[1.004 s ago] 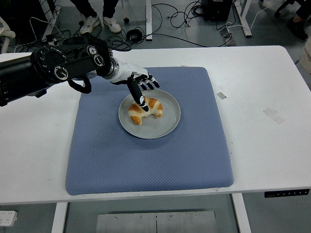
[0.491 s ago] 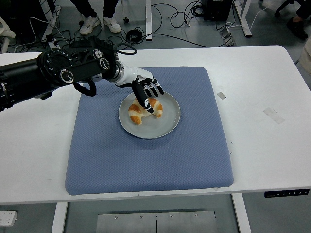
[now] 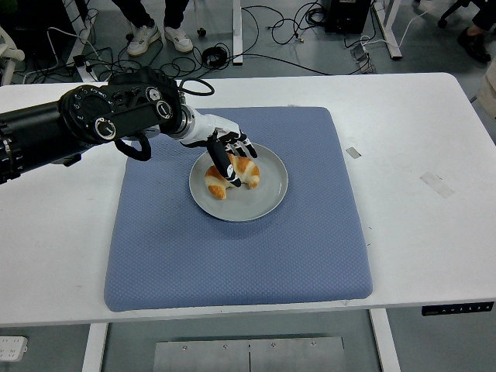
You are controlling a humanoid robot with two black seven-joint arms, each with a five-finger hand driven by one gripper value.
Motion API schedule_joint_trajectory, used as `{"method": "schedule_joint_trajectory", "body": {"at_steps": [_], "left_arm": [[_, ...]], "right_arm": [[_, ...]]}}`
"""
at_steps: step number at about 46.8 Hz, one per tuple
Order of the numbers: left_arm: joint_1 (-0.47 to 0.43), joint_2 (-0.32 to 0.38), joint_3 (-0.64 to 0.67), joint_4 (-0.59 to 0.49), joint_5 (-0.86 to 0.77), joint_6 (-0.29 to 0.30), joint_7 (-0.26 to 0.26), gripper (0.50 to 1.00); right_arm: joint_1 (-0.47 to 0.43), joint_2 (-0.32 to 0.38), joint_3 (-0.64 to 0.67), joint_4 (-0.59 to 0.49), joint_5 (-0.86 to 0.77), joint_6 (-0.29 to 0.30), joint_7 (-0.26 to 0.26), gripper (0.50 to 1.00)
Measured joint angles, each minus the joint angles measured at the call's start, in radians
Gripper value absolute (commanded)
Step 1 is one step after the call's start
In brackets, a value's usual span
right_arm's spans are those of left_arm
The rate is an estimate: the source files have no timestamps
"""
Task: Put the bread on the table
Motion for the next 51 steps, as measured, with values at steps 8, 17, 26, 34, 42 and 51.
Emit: {"method": "schedule_joint_trajectory", "body": {"at_steps": [8, 17, 26, 34, 42, 51], "left_arm": [[0.000, 0.002, 0.000, 0.000, 0.000, 0.000, -0.001, 0.751], [-0.001, 0.004, 0.000, 0.000, -0.001, 0.002, -0.001, 0.693], [-0.001, 0.006, -0.001, 0.000, -0.001, 0.002, -0.001, 0.658], [-0.001, 0.008, -0.002, 0.000, -0.001, 0.002, -0.002, 0.642], [-0.004, 0.013, -0.003, 0.000, -0.001, 0.002, -0.002, 0.640], [-0.018, 0.039, -0.030, 0.003, -0.003, 0.002, -0.002, 0.642]], "right_arm": [[0.000, 0.000, 0.000, 0.000, 0.000, 0.000, 0.000, 1.000], [0.000, 0.000, 0.000, 0.000, 0.000, 0.000, 0.000, 1.000], [0.000, 0.000, 0.000, 0.000, 0.000, 0.000, 0.000, 1.000], [0.000, 0.000, 0.000, 0.000, 0.000, 0.000, 0.000, 1.000], [0.000, 0.000, 0.000, 0.000, 0.000, 0.000, 0.000, 1.000], [0.000, 0.000, 0.000, 0.000, 0.000, 0.000, 0.001, 1.000]]}}
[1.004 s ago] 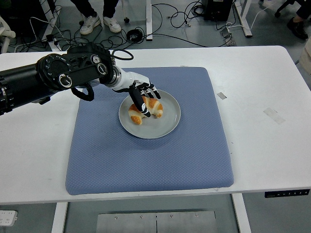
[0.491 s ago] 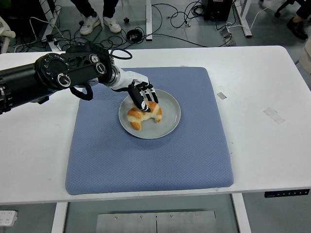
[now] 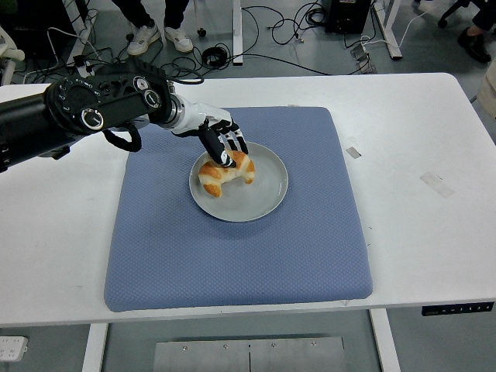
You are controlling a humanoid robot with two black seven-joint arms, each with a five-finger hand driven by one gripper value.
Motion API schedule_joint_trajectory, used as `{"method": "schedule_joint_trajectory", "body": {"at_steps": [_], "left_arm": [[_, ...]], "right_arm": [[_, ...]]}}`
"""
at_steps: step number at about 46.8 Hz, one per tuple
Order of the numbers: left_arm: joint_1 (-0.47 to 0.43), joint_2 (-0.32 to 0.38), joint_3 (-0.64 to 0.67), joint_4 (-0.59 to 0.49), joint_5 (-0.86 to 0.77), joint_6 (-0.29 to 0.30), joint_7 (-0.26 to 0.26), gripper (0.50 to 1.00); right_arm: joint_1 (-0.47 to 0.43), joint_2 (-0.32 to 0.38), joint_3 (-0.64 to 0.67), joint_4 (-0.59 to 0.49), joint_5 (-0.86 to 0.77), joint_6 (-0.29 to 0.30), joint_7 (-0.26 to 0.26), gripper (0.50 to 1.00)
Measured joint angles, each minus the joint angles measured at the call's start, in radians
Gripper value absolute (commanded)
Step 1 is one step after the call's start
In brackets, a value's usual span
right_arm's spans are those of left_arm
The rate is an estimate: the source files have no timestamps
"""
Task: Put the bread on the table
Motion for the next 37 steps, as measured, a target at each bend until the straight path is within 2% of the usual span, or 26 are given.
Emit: {"method": "schedule_joint_trajectory", "body": {"at_steps": [7, 14, 37], "left_arm": [[-0.015, 0.030, -0.026, 0.011, 0.001, 0.001, 0.000, 0.642], [-0.014, 0.069, -0.045, 0.029, 0.000, 0.046, 0.000, 0.645], [0.066, 0.163, -0.083, 0.085, 0.000, 0.116, -0.001, 0.658]], "right_arm": [[0.000, 0.000, 0.000, 0.000, 0.000, 0.000, 0.000, 1.000], [0.000, 0.000, 0.000, 0.000, 0.000, 0.000, 0.000, 1.000], [0.000, 0.000, 0.000, 0.000, 0.000, 0.000, 0.000, 1.000]]}}
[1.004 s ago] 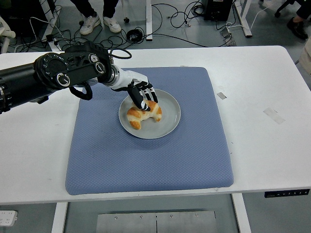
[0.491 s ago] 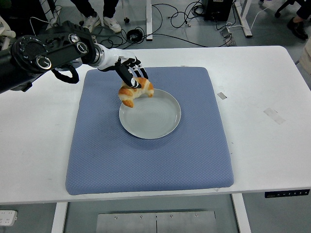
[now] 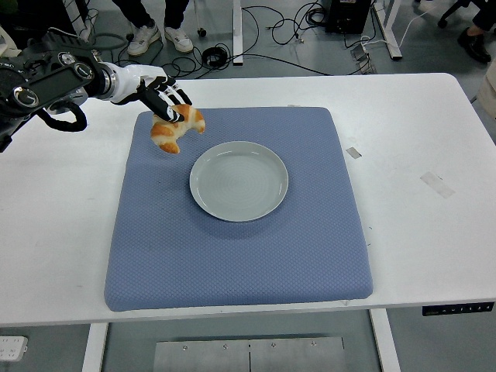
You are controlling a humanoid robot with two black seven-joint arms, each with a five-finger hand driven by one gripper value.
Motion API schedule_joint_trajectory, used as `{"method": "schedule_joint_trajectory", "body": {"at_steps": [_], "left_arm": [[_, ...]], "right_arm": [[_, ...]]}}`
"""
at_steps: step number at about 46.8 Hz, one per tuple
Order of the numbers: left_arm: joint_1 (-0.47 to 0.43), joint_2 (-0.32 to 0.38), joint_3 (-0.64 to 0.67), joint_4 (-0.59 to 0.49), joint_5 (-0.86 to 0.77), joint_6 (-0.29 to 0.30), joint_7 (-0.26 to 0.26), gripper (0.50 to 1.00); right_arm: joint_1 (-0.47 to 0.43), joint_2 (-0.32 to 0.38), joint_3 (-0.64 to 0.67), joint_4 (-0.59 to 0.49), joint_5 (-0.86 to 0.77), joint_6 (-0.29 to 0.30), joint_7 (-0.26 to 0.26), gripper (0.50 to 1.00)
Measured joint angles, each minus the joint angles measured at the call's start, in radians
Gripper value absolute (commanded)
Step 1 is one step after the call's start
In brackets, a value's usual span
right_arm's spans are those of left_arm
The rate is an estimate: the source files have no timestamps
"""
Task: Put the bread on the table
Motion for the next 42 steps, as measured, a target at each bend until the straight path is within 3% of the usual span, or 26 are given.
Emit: {"method": "schedule_joint_trajectory", "body": {"at_steps": [24, 42], "left_arm": [[0.074, -0.007, 0.000, 0.059, 0.000, 0.018, 0.000, 0.672], [0.096, -0.015, 0.000, 0.070, 0.000, 0.019, 0.000, 0.716]], "right_arm": [[0.000, 0.000, 0.000, 0.000, 0.000, 0.000, 0.000, 1.000], [0.000, 0.000, 0.000, 0.000, 0.000, 0.000, -0.001, 1.000]]}}
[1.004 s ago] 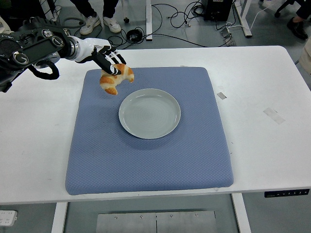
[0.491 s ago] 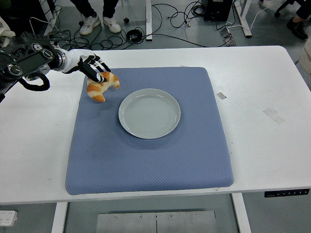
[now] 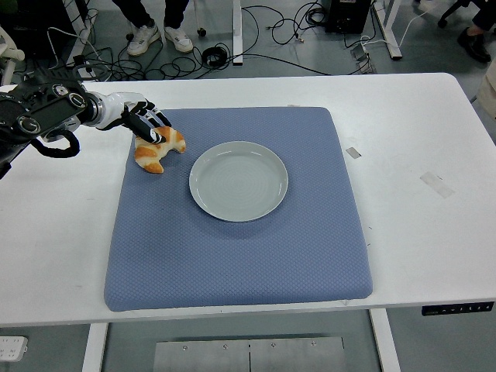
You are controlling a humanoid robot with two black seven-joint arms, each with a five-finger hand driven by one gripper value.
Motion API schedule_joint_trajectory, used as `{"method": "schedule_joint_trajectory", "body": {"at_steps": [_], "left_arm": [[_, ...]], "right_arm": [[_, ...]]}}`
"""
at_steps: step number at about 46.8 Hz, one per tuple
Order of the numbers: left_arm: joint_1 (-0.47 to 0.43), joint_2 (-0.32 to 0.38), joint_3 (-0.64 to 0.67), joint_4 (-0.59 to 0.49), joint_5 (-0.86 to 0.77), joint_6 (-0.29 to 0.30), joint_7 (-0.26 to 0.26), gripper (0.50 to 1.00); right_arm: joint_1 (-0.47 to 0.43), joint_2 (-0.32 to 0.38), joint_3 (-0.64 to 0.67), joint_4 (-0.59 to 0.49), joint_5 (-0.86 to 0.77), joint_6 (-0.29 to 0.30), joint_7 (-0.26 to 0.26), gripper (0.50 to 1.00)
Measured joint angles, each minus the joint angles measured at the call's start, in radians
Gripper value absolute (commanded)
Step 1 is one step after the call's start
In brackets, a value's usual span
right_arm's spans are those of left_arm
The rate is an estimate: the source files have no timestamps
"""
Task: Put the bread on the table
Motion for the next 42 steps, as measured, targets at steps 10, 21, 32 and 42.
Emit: {"method": "schedule_joint_trajectory", "body": {"at_steps": [10, 21, 32, 42], "left_arm": [[0.000, 0.000, 0.000, 0.000, 0.000, 0.000, 0.000, 0.743], [-0.008, 0.000, -0.002, -0.001, -0.001, 0.000, 0.000, 0.796], [-0.008, 0.004, -0.002, -0.002, -0.005, 0.000, 0.000, 0.910], [-0.019, 0.011, -0.058, 0.000, -0.016, 0.000, 0.000, 0.936]], "right_arm": [[0.000, 0.000, 0.000, 0.000, 0.000, 0.000, 0.000, 1.000], [0.000, 0.000, 0.000, 0.001, 0.000, 0.000, 0.000, 1.000], [0.000, 0.000, 0.000, 0.000, 0.000, 0.000, 0.000, 1.000], [0.000, 0.000, 0.000, 0.000, 0.000, 0.000, 0.001, 1.000]]}}
